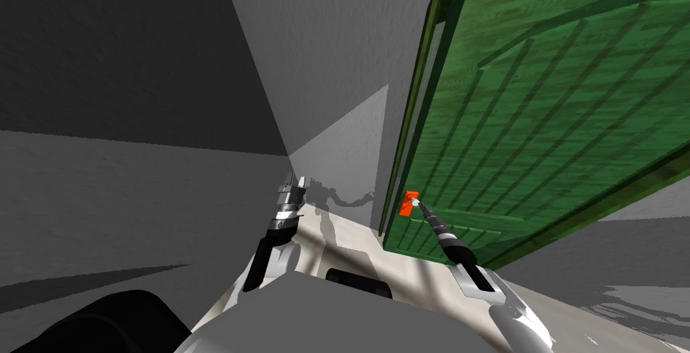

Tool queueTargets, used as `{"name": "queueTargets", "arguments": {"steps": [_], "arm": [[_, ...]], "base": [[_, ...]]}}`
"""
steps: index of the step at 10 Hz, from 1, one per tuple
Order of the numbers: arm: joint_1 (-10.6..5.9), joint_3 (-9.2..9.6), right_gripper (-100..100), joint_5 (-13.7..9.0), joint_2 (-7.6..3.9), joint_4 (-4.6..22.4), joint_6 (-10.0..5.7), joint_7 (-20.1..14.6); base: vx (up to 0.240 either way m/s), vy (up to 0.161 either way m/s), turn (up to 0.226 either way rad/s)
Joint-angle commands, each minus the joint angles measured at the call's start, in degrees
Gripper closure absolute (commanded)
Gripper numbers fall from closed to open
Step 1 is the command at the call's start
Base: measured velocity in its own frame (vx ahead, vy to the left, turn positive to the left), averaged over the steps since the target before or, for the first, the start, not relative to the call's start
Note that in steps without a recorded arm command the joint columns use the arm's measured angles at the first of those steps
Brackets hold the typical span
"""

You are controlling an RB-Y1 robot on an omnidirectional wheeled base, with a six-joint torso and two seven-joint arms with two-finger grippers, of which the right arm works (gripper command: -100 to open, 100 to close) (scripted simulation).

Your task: Pull the door open

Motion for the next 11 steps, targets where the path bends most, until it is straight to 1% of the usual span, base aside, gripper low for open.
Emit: {"name": "queueTargets", "arguments": {"steps": [1,2,3,4,5,6,7,8,9,10,11], "arm": [[0.33,-0.39,-100,1.3,-0.25,-0.1,-0.22,2.9],[0.33,-0.39,-100,1.3,-0.25,-0.1,-0.22,3.2],[0.68,-0.73,-100,2.4,-0.48,-0.2,-0.44,5.5],[1.03,-1.07,-100,3.5,-0.71,-0.2,-0.66,7.0],[1.03,-1.07,-100,3.5,-0.71,-0.2,-0.66,8.0],[1.38,-1.41,-100,4.6,-0.94,-0.3,-0.87,10.0],[1.38,-1.41,-100,4.6,-0.94,-0.3,-0.87,10.4],[1.72,-1.74,-100,5.7,-1.16,-0.4,-1.08,12.6],[2.05,-2.06,-100,6.7,-1.37,-0.5,-1.28,14.1],[2.05,-2.06,-100,6.7,-1.37,-0.5,-1.28,15.0],[2.37,-2.38,-100,7.7,-1.58,-0.6,-1.47,17.0]], "base": [[-0.02,0.035,-0.034],[-0.016,0.032,-0.017],[-0.02,0.035,-0.031],[-0.033,0.054,-0.047],[-0.023,0.044,-0.026],[-0.022,0.04,-0.028],[-0.017,0.032,-0.023],[-0.016,0.033,-0.036],[-0.036,0.049,-0.047],[-0.03,0.04,-0.024],[-0.017,0.033,-0.032]]}}
